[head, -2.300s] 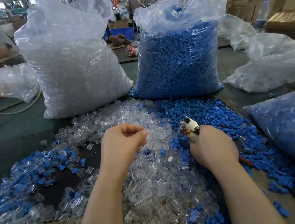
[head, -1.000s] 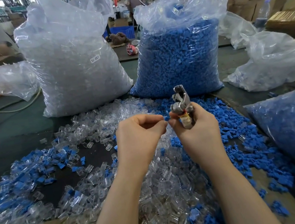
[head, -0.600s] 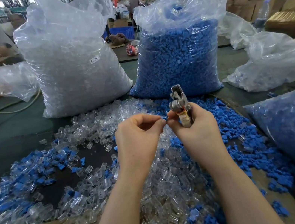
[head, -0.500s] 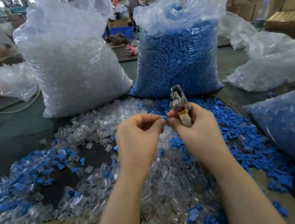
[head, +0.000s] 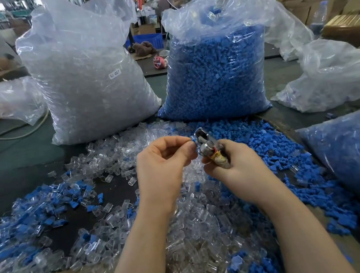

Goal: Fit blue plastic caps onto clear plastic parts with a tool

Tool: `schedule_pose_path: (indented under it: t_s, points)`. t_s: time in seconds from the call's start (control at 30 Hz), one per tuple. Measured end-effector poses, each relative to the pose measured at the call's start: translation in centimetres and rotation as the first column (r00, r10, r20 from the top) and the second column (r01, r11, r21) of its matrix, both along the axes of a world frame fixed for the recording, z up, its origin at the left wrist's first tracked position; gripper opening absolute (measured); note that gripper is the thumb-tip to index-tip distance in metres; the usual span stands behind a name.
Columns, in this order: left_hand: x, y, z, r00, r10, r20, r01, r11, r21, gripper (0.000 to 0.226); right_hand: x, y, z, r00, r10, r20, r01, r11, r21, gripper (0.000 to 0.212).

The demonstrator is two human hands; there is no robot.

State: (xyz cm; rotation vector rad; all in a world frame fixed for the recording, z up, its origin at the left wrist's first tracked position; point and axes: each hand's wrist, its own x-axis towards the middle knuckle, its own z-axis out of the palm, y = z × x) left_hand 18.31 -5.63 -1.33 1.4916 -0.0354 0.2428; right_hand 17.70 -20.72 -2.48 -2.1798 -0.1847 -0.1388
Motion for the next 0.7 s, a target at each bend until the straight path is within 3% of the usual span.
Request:
schedule_pose_path:
  t_s: [0.7]
  points:
    - [0.18,0.46,-0.18,0.997,-0.069,-0.028,0.068,0.996,-0.050,0.008,0.11,0.24,-0.22,0.998,-0.040,0.041,0.045,0.990,-0.134,0.007]
